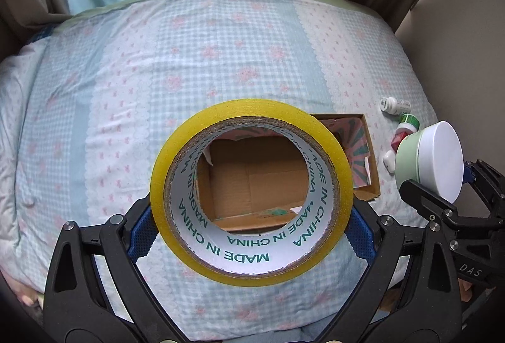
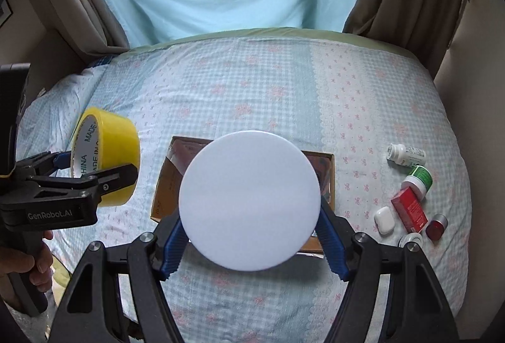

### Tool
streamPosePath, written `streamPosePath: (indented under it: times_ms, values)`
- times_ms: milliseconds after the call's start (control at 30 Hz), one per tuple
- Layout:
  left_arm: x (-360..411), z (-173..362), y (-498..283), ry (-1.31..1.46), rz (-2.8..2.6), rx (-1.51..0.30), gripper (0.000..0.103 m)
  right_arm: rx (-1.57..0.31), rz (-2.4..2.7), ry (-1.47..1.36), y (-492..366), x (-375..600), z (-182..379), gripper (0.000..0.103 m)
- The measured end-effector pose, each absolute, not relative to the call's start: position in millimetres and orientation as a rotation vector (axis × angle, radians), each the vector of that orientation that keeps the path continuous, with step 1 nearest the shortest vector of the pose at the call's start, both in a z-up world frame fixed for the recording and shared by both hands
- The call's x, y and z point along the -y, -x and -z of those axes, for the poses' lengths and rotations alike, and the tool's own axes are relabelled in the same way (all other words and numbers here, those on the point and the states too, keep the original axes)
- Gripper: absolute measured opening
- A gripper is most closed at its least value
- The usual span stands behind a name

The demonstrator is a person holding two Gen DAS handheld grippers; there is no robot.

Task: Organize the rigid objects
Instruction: 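Carry tape and lid into the box and open both tools, then lift both tools out of the box and move back toward the items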

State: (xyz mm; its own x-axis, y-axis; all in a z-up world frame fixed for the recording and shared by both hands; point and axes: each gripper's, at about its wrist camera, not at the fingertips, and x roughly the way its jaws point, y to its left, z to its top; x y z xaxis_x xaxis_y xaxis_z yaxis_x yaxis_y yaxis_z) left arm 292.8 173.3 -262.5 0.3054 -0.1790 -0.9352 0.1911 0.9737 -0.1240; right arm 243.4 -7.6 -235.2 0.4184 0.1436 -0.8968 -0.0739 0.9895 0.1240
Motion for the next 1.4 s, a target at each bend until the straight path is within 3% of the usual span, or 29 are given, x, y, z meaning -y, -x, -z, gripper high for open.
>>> streamPosePath:
  times_ms: [633, 833, 867, 900, 933, 1400]
  values:
    - [-124.7, 450.2, -364.1, -0.128, 0.199, -1.653, 0.096, -1.487, -0.239, 0.063, -302.7, 15.0, 421.3, 0.069]
    - [-113.0, 444.3, -372.2, -0.198, 0.2, -1.604, 0.097, -1.485, -0.266, 0.027, -310.2, 17.0, 435.6, 0.069]
    - [-111.8, 440.5, -370.7, -0.23, 0.185, -1.56, 0.103, -1.475, -0.265, 0.03, -311.3, 16.8, 435.7, 0.073]
    - [-112.1, 440.8, -369.3, -0.228, 0.18, -1.554, 0.103, -1.455, -0.255, 0.046, -311.3, 16.5, 435.1, 0.081]
    - [-113.3, 443.8, -368.5, -0.199, 0.186, -1.578, 0.103, -1.435, -0.242, 0.063, -310.5, 16.0, 434.4, 0.103]
    - [-108.4, 420.8, -347.6, -0.175, 0.213, -1.568, 0.103, -1.421, -0.234, 0.003, -301.0, 17.8, 424.5, 0.103]
